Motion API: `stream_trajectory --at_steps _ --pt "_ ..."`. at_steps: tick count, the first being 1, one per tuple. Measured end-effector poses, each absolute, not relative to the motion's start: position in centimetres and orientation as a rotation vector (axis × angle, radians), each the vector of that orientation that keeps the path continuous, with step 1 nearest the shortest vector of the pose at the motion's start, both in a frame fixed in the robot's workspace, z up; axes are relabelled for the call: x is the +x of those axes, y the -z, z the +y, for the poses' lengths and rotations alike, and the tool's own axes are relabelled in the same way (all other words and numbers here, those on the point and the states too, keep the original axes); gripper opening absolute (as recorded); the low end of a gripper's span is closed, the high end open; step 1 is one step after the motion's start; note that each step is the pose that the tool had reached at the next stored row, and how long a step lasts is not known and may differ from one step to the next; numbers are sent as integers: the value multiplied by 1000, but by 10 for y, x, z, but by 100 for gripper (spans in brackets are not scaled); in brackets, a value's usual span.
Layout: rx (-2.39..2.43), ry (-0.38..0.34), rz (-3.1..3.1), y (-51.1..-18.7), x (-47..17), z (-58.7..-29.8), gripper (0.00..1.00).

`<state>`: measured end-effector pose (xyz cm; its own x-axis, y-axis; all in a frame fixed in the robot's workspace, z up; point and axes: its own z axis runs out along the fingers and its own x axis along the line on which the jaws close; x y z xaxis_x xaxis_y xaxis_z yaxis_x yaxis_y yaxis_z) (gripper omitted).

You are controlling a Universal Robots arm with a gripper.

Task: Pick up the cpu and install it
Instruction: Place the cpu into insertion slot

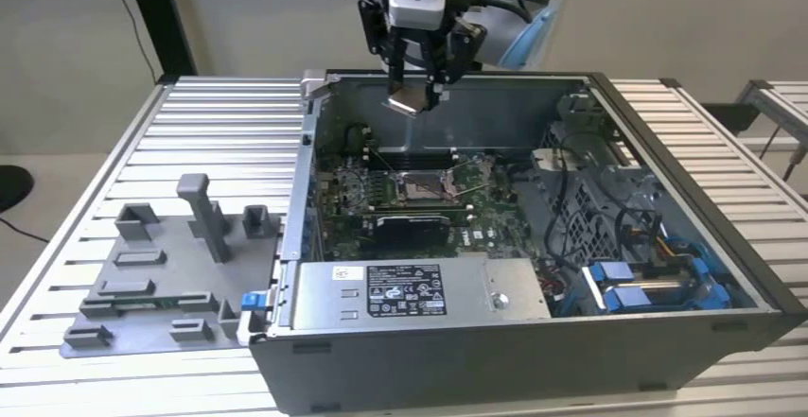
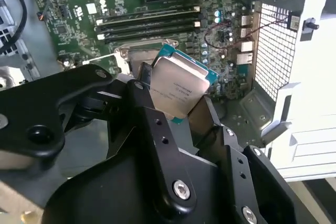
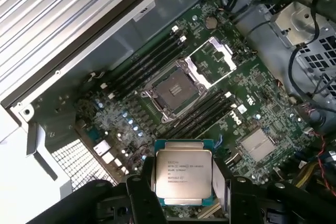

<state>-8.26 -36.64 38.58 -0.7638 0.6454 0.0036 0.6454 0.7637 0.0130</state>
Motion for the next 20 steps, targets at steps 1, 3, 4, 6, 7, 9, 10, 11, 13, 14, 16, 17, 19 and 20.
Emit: stream_trajectory --at_steps 1,3,4,6,7,9,10,11,13,14,16,17,19,20 --pt "1095 -21 2943 -386 -82 -366 0" --pt "1126 -21 2931 -385 -82 -366 0" --pt "1143 -21 2925 -385 -82 -366 0" --pt "1177 -21 2911 -385 -82 -366 0" --pt "1192 -21 2905 -385 -82 -366 0" --pt "1224 -21 2891 -385 -82 -366 0" --pt "1242 -21 2884 -385 -82 -366 0" --pt "1257 -21 2877 -385 -82 -366 0" --pt "1286 -21 2864 -384 -81 -366 0" --pt "1298 -21 2858 -384 -81 -366 0" --pt "1320 -21 2848 -384 -80 -366 0" --pt "1327 -21 2845 -384 -78 -366 0" --pt "1338 -21 2840 -384 -76 -365 0" --pt "1343 -21 2838 -384 -74 -365 0"
